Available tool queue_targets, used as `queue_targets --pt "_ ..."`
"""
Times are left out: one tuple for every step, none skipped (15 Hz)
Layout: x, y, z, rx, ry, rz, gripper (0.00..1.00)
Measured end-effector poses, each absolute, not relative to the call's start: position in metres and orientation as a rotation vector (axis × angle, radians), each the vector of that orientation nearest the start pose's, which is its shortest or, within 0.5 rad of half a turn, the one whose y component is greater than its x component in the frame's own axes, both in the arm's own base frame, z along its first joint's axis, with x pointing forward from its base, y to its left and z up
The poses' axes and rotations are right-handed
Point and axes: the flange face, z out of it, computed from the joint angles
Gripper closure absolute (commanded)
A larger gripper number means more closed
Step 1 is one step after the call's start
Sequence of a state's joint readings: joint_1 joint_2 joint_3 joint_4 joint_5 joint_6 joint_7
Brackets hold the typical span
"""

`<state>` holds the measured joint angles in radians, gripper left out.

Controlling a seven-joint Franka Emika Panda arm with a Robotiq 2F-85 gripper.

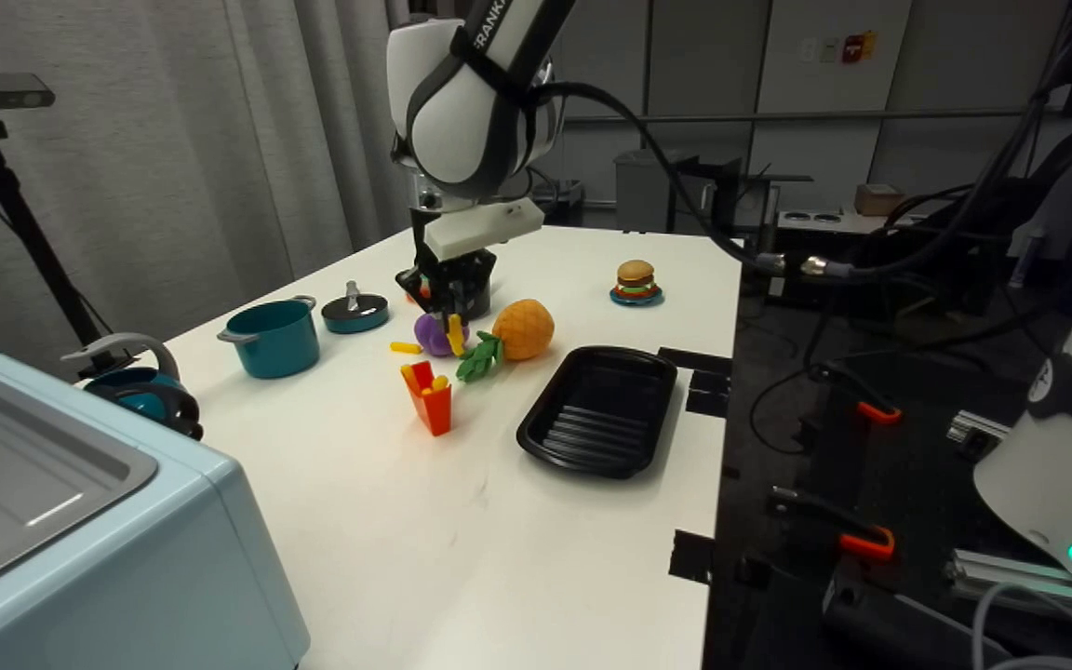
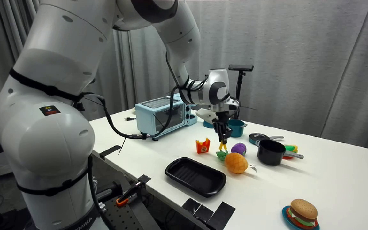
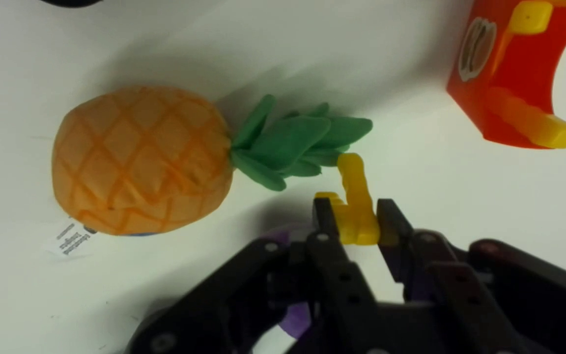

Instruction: Remove three yellow objects from the orange bowl

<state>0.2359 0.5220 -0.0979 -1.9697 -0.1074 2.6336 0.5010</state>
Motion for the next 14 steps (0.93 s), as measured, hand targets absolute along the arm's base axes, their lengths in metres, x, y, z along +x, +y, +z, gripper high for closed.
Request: queue_targets --pt "0.623 0.091 0.211 -3.165 0.409 -0.262 0.93" --pt "0.623 0.090 0.205 -3.169 0.409 -0.254 0.93" --pt "0.624 0.091 0.200 -3.172 0.408 -0.247 0.93" --pt "0.625 0.092 0.196 -3.175 0.407 -0.242 0.93" --pt "0.626 0.093 0.193 -3.176 0.407 -0.240 0.93" --pt "0.628 0.095 0.190 -3.177 0.409 -0.240 0.93" --pt "0.630 0.097 0.188 -3.175 0.416 -0.243 0.93" --pt "0.633 0.099 0.187 -3.173 0.424 -0.248 0.93" --pt "0.636 0.101 0.186 -3.171 0.432 -0.254 0.93" --pt "0.639 0.103 0.185 -3.168 0.439 -0.261 0.93" --pt "0.642 0.104 0.184 -3.165 0.447 -0.268 0.48" --pt "0.644 0.106 0.184 -3.163 0.456 -0.275 0.47" --pt "0.647 0.107 0.183 -3.161 0.462 -0.280 0.40" --pt "0.649 0.108 0.183 -3.159 0.468 -0.285 0.34"
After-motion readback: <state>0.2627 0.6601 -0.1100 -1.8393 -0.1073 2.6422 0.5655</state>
